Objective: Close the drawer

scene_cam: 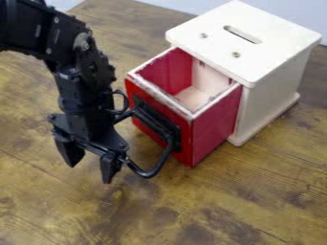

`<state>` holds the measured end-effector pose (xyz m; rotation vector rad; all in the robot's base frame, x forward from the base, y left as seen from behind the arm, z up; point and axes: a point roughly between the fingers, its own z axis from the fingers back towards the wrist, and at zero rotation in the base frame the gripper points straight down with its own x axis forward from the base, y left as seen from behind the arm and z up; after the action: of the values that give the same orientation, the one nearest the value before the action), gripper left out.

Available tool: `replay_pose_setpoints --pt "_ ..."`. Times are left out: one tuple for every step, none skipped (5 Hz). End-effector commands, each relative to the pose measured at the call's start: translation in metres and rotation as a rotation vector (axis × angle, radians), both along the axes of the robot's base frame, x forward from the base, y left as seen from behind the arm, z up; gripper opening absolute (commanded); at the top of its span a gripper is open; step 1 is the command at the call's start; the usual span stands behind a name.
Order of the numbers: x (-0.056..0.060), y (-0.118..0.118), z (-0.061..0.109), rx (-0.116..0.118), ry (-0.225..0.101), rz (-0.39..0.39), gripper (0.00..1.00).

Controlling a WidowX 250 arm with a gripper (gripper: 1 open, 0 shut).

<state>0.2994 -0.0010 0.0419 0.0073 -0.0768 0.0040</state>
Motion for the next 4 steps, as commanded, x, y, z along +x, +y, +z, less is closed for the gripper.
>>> replay_pose_setpoints --pt "0.041 0.006 0.032 -0.021 -0.161 0.055 1.00" --pt "0.048 0.011 0.037 -0.028 -0.184 0.064 1.00" --pt "0.061 0.005 0.032 -0.024 -0.161 0.030 1.00" --pt "0.069 0.002 0.022 -0.008 -0.099 0.008 1.00"
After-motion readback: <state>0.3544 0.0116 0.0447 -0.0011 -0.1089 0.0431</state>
